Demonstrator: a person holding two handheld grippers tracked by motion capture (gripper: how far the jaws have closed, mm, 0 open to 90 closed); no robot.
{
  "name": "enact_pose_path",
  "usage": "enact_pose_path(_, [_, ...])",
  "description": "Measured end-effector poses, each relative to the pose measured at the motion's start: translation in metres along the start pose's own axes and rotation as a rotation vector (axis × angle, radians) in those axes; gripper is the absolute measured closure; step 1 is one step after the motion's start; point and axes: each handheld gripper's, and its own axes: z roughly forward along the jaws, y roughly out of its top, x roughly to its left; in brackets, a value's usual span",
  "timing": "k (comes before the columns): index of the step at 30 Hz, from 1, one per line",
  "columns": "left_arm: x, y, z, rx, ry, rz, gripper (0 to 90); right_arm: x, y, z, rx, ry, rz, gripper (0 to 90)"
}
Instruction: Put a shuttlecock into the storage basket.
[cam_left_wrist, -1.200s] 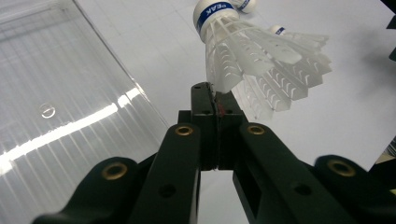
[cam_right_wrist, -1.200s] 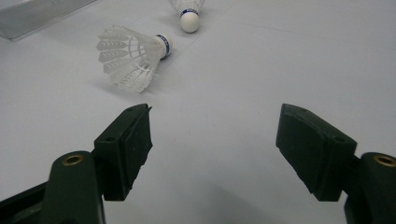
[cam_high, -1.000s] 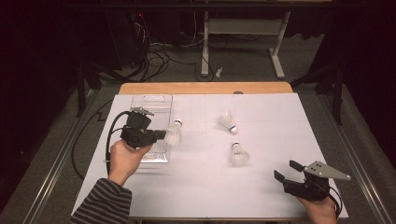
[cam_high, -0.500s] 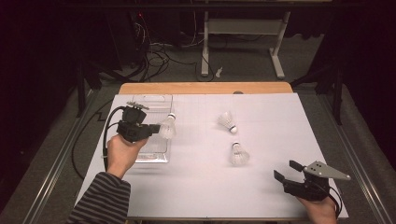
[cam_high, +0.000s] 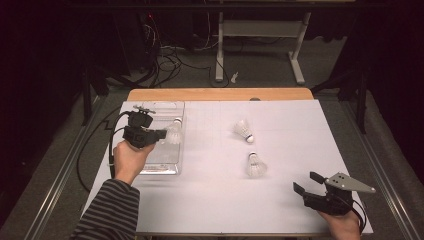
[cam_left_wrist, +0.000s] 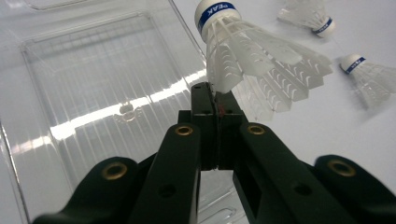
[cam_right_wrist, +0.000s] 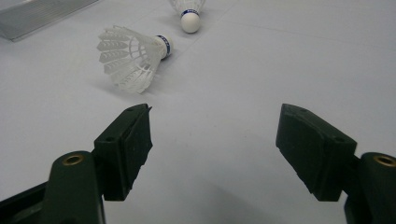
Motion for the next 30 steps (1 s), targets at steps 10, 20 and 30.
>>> enact_pose_path(10, [0.007,0.002,0.007,0.003,0.025,-0.020,89.5,0.000,0.000,0.000,0.000,0.001,0.001,27.4])
enact_pose_path(20, [0.014,0.003,0.014,0.006,0.052,-0.039,89.5,0.000,0.000,0.000,-0.002,0.003,0.001,27.4])
enact_pose_path(30, [0.019,0.005,0.022,0.022,0.075,-0.049,89.4,0.000,0.000,0.000,-0.002,0.003,0.001,27.4])
